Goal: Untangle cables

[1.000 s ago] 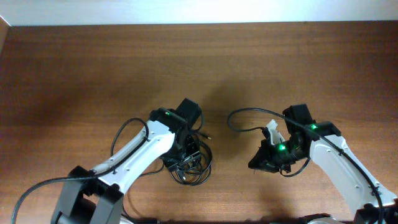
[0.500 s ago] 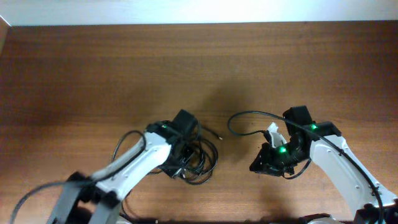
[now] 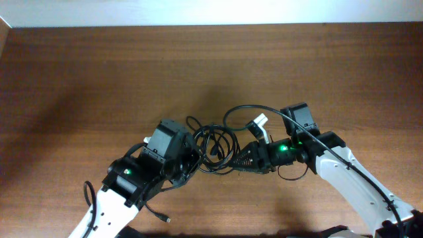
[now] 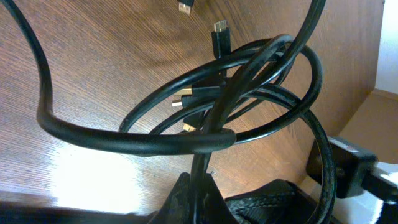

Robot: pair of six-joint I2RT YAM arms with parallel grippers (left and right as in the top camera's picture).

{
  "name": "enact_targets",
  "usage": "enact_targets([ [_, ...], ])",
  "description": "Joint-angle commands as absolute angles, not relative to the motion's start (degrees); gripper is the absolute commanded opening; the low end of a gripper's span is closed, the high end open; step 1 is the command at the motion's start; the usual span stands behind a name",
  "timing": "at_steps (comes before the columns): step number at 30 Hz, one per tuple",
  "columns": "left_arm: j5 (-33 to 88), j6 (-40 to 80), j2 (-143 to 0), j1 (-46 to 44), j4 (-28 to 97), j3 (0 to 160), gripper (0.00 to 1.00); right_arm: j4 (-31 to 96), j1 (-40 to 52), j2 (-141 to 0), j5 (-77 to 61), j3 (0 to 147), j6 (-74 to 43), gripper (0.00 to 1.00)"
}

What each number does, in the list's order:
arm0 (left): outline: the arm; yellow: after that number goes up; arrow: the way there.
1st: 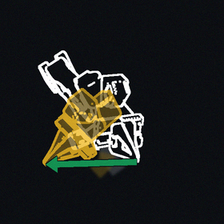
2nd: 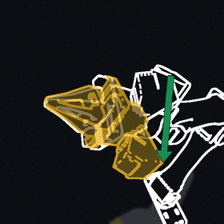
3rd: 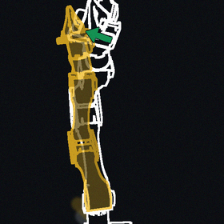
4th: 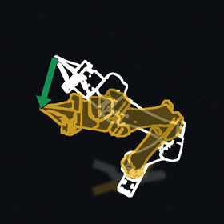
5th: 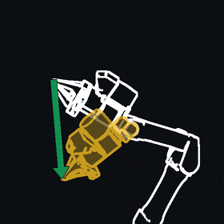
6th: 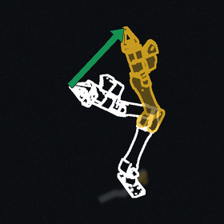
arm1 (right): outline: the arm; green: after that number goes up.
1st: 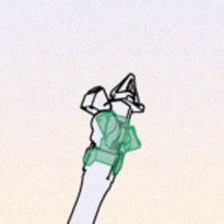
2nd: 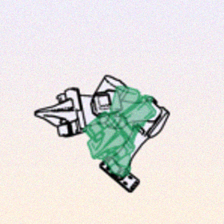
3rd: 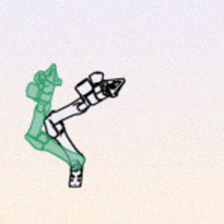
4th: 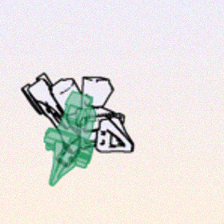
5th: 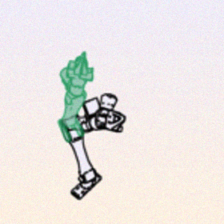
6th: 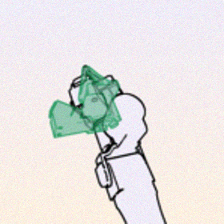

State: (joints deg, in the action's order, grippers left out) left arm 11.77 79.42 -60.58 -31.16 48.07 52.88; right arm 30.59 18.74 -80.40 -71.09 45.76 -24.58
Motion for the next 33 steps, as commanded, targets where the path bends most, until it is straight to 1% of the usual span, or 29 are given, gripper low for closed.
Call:
enact_targets([
  [1,12.05,79.88,-59.81,-31.33,47.62,53.89,0.13,29.52,19.18,-79.66,-74.59,46.04,-26.65,0.46],
  [3,11.55,79.88,-59.81,-31.33,47.62,53.89,0.12,29.52,19.18,-79.66,-74.52,46.04,-26.65,0.47],
  [5,11.55,79.88,-59.81,-31.33,47.64,53.89,0.12,29.56,19.18,-79.66,-73.80,46.04,-26.65,0.47],
  [7,11.55,79.85,-59.83,-31.33,47.66,53.89,0.06,29.61,19.18,-79.66,-73.03,46.04,-26.65,0.47],
  [8,11.33,79.85,-59.86,-31.33,48.05,53.89,0.08,29.78,19.18,-79.66,-72.75,46.02,-26.65,0.47],
  [9,10.44,79.85,-59.88,-31.33,49.23,53.89,0.18,29.78,19.18,-79.66,-72.44,46.02,-26.65,0.47],
  [10,9.32,79.85,-59.92,-31.33,51.46,53.89,0.42,29.80,19.18,-79.66,-71.92,46.02,-26.65,0.48],
  [11,8.62,79.85,-60.03,-31.35,55.77,53.76,0.44,30.55,19.18,-79.66,-69.63,46.02,-26.63,0.48],
  [12,7.60,79.88,-60.51,-31.35,59.64,53.45,0.44,32.21,19.18,-79.66,-66.22,46.02,-26.65,0.52],
  [14,5.67,79.88,-62.11,-31.35,63.40,53.04,0.45,34.89,19.18,-79.66,-61.06,46.02,-26.65,0.54],
  [16,5.76,79.88,-65.52,-31.94,63.26,51.77,0.35,36.49,19.18,-79.66,-57.52,46.02,-26.65,0.54],
  [19,5.76,79.85,-72.10,-35.55,58.74,51.55,0.34,37.78,19.16,-79.66,-54.37,46.02,-26.65,0.54],
  [20,5.74,79.85,-74.24,-37.10,56.75,51.55,0.39,38.37,19.16,-79.66,-53.30,46.02,-26.65,0.54],
  [21,5.63,79.85,-76.18,-38.28,55.40,51.55,0.48,39.38,19.16,-79.66,-52.23,46.02,-26.65,0.54],
  [22,3.95,79.88,-79.85,-39.55,53.84,51.55,0.54,40.49,19.16,-79.66,-51.09,46.02,-26.63,0.54],
  [23,2.74,79.88,-81.45,-39.72,53.36,51.55,0.58,41.30,19.16,-79.66,-50.11,46.02,-26.63,0.54],
  [25,-1.52,79.88,-86.30,-39.70,51.81,51.55,0.59,43.48,19.16,-79.66,-46.39,46.02,-26.63,0.55],
  [27,-2.61,79.88,-89.34,-39.70,48.56,51.55,0.57,44.25,19.16,-79.66,-43.77,46.02,-26.63,0.55],
  [28,-2.57,79.88,-90.74,-39.70,45.43,51.55,0.51,44.23,19.16,-79.66,-43.05,46.02,-26.63,0.55],
  [30,-2.63,79.88,-91.02,-39.70,42.59,51.55,0.44,44.21,19.11,-79.66,-42.74,46.02,-26.63,0.55],
  [31,-3.11,79.88,-91.02,-39.70,41.06,51.55,0.43,44.18,19.11,-79.66,-42.24,46.02,-26.63,0.58],
  [32,-3.90,79.88,-91.02,-39.70,40.71,51.55,0.40,44.23,19.11,-79.66,-41.17,46.02,-26.63,0.58],
  [33,-4.54,79.85,-91.02,-39.70,40.75,51.55,0.25,44.25,19.11,-79.66,-40.38,46.02,-26.63,0.59],
])
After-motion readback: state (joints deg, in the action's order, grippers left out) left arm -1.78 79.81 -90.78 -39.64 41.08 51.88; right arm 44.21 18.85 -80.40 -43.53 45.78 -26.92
